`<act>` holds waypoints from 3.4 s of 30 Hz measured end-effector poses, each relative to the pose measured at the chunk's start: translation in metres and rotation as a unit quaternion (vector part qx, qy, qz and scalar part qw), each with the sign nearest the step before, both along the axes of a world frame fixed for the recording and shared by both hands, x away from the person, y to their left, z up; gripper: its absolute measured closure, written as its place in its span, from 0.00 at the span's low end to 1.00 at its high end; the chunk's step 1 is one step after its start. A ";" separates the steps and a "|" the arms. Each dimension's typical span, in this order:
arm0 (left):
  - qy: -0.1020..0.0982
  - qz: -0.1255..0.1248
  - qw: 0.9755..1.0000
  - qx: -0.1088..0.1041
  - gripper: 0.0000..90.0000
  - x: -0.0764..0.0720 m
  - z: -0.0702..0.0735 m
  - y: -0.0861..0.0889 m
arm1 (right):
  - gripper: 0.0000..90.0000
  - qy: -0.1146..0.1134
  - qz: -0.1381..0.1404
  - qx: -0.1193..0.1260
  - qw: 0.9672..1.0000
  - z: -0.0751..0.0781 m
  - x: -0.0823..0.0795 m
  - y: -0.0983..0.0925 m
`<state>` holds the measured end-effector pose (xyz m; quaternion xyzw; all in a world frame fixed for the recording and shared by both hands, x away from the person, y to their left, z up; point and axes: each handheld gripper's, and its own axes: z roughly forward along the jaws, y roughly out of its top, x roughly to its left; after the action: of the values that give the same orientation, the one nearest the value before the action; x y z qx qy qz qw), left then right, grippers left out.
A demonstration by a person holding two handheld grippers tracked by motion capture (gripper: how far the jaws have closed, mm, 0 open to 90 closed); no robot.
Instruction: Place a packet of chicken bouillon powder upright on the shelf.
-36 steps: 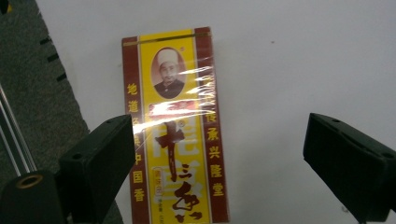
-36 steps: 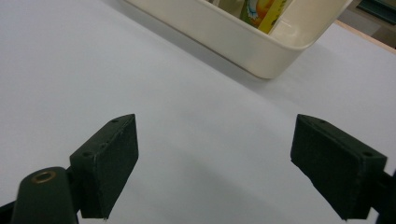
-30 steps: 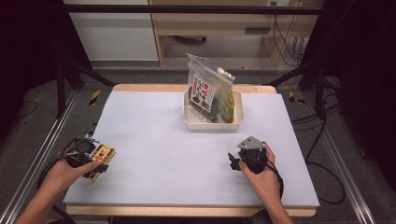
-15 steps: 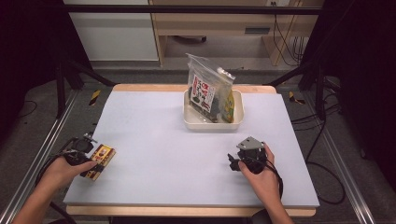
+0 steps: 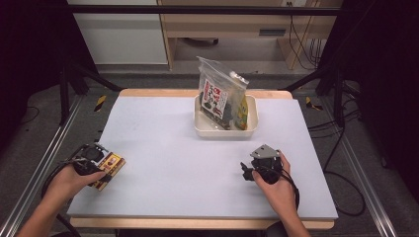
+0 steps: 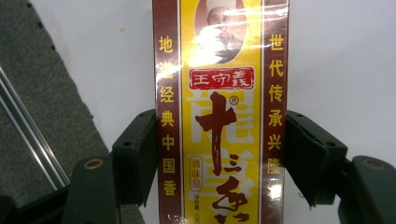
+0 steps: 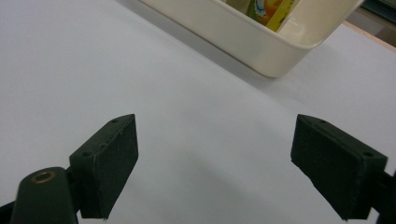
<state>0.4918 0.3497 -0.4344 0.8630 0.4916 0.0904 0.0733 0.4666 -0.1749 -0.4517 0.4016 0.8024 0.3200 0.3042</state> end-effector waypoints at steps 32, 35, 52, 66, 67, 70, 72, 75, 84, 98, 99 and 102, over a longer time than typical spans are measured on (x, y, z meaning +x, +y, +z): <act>-0.080 -0.176 0.981 -0.014 0.36 0.011 0.039 -0.128 | 0.16 0.027 -0.025 0.044 0.998 0.002 0.004 -0.002; -0.081 -0.195 0.977 -0.011 0.36 0.010 0.041 -0.141 | 0.16 0.024 -0.024 0.046 0.998 0.002 0.004 -0.002; -0.103 -0.259 0.960 -0.011 0.36 0.010 0.047 -0.190 | 0.31 0.027 -0.025 0.058 0.998 0.005 0.002 -0.001; -0.118 -0.302 0.946 -0.019 0.36 0.010 0.043 -0.224 | 0.45 0.031 0.003 0.100 0.994 0.020 0.000 0.005; -0.119 -0.305 0.945 -0.022 0.36 0.010 0.043 -0.227 | 0.46 0.035 0.007 0.111 0.993 0.022 0.000 0.007; -0.126 -0.314 0.941 -0.027 0.36 0.009 0.044 -0.238 | 0.49 0.038 0.023 0.127 0.991 0.032 0.000 0.010; -0.132 -0.322 0.937 -0.029 0.36 0.008 0.045 -0.245 | 0.50 0.043 0.032 0.135 0.989 0.038 0.001 0.011; -0.137 -0.334 0.932 -0.029 0.36 0.007 0.046 -0.256 | 0.52 0.053 0.038 0.151 0.986 0.046 0.003 0.012; -0.172 -0.355 0.918 -0.033 0.36 0.003 0.049 -0.281 | 0.50 0.081 0.054 0.184 0.978 0.065 0.012 0.018; -0.243 -0.372 0.894 -0.053 0.36 -0.008 0.059 -0.285 | 0.46 0.114 0.083 0.225 0.964 0.081 0.026 0.023; -0.246 -0.373 0.893 -0.052 0.36 -0.009 0.059 -0.286 | 0.46 0.116 0.084 0.230 0.963 0.081 0.027 0.023; -0.253 -0.375 0.890 -0.059 0.36 -0.010 0.060 -0.287 | 0.46 0.129 0.087 0.240 0.958 0.081 0.029 0.024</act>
<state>0.4816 0.0624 -0.3743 0.9252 0.1005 0.2424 0.2742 0.4958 -0.1511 -0.3707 0.4295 0.7659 0.4742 0.0639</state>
